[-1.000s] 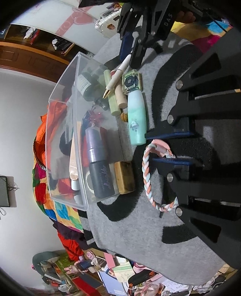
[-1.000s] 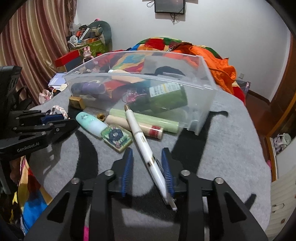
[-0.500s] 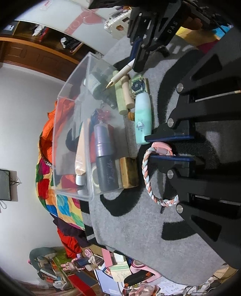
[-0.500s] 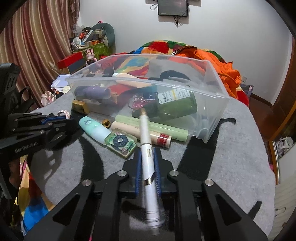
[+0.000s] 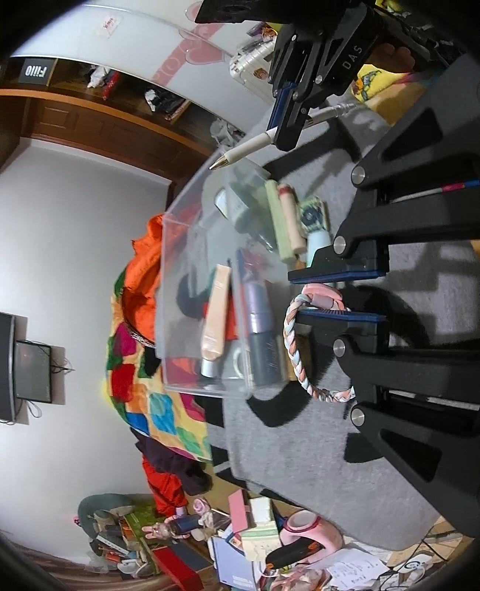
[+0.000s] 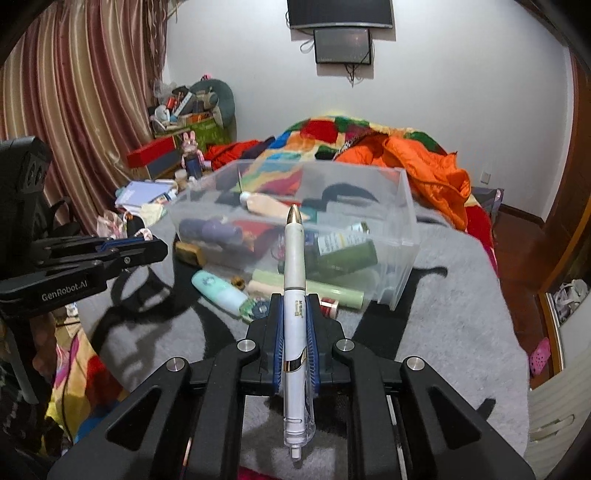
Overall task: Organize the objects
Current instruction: 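Carry the bracelet and white pen over the clear box and open both tools, then grasp the wooden block with the left tool while the right grasps the green square case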
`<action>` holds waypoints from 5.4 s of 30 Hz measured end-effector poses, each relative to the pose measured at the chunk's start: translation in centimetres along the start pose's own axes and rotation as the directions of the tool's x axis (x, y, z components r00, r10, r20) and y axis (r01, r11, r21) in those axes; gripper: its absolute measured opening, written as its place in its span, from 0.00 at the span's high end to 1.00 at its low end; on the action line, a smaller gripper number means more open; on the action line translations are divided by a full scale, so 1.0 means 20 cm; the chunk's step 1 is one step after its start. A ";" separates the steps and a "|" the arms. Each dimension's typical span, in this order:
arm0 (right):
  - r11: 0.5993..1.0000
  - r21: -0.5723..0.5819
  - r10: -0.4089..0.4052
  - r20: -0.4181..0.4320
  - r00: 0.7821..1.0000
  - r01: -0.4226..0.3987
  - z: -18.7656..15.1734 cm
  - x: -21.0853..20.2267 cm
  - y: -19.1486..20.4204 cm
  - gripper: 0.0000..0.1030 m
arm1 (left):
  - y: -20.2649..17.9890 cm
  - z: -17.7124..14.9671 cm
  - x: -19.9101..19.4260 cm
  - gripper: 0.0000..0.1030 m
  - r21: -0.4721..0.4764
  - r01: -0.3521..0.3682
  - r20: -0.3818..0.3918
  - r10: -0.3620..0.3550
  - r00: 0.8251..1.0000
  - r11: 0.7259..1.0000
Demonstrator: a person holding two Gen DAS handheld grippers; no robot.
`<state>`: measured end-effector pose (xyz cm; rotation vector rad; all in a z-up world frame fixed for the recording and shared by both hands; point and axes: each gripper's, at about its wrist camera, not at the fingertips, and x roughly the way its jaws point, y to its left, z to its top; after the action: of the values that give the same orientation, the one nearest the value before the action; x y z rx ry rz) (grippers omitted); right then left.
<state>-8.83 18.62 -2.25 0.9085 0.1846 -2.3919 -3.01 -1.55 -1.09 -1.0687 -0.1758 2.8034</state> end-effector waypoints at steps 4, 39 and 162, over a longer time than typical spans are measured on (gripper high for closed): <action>1.000 0.020 0.010 0.044 0.999 -0.011 0.06 -0.04 -0.01 0.90 | -0.02 0.04 -0.01 0.88 0.007 0.008 0.027 -0.008 1.000 1.000; 0.990 -0.073 -0.113 0.089 0.990 0.119 0.44 0.37 -0.03 0.90 | 0.09 0.38 0.40 0.88 -0.071 0.045 -0.015 -0.046 0.999 0.996; 0.997 0.045 -0.062 -0.137 0.989 0.069 -0.09 0.35 0.07 0.67 | 0.19 -0.04 0.19 0.61 -0.179 -0.076 -0.032 0.071 0.997 0.981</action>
<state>-11.34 14.87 -8.14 1.1058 0.2105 -2.4048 -5.63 -4.62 -4.64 -1.1708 -0.4022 2.8828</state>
